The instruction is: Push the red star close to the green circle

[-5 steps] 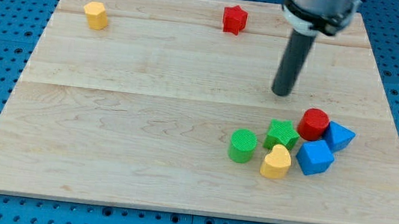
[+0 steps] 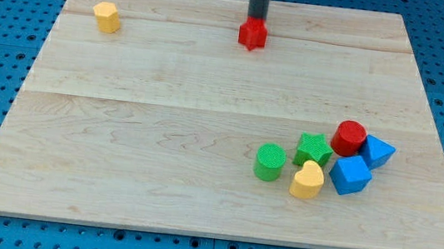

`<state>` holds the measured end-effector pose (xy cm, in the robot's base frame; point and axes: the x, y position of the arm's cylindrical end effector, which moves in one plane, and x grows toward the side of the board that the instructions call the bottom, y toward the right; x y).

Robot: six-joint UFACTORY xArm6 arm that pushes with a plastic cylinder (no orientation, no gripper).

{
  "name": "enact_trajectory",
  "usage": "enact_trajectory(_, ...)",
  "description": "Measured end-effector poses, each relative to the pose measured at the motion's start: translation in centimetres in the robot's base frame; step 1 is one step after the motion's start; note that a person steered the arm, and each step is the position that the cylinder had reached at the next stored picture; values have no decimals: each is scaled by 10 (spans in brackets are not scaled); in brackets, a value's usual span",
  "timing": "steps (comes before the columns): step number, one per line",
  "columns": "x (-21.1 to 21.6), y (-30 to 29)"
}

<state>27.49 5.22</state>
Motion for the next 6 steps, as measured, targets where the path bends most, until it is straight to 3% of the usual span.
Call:
enact_trajectory(1,27,-1)
enact_trajectory(3,14,-33)
enact_trajectory(6,124,-59)
